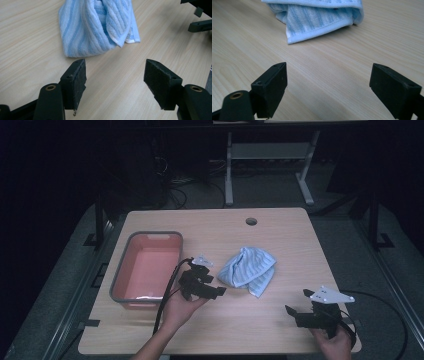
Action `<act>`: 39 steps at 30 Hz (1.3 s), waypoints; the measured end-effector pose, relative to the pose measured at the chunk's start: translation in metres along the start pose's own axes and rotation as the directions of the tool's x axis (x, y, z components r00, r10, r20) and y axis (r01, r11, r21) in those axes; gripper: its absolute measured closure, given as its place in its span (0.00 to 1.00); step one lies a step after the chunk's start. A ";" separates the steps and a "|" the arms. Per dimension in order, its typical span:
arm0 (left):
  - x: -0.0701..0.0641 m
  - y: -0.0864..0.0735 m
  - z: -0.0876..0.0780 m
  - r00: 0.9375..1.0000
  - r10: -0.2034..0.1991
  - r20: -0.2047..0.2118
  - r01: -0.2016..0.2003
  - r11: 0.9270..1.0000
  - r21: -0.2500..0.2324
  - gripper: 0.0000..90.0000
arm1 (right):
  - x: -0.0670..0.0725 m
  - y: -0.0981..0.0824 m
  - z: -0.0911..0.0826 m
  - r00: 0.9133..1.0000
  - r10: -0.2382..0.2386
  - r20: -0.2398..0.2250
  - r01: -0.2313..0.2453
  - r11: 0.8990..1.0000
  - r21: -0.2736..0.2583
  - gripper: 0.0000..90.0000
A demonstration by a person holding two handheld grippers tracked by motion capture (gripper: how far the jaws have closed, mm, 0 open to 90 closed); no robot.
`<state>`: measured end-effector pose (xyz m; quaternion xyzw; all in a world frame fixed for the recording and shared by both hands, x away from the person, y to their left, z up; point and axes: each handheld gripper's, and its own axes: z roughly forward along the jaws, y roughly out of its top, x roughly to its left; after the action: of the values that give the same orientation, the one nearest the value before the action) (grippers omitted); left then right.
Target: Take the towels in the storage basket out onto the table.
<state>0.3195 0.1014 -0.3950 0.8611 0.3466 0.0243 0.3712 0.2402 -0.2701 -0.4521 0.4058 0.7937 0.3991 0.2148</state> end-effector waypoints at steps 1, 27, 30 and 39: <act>0.000 -0.001 0.001 1.000 -0.007 0.002 0.007 1.000 -0.005 0.37 | 0.000 0.000 0.000 1.000 0.000 0.000 0.000 1.000 0.000 0.16; -0.002 -0.038 -0.002 0.998 -0.049 0.048 0.049 0.999 -0.004 0.33 | 0.000 0.000 0.000 1.000 0.004 0.002 -0.004 1.000 -0.001 0.16; -0.004 -0.045 -0.003 0.998 -0.053 0.046 0.053 0.999 -0.004 0.34 | 0.001 0.000 0.000 1.000 0.009 0.000 -0.009 1.000 -0.001 0.16; -0.014 -0.061 -0.001 0.998 -0.037 0.042 0.037 0.999 -0.003 0.34 | 0.004 -0.002 -0.001 1.000 0.010 0.003 -0.010 1.000 -0.002 0.16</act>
<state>0.2736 0.1230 -0.4311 0.8542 0.3547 -0.0001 0.3803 0.2366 -0.2675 -0.4532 0.4102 0.7909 0.4003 0.2144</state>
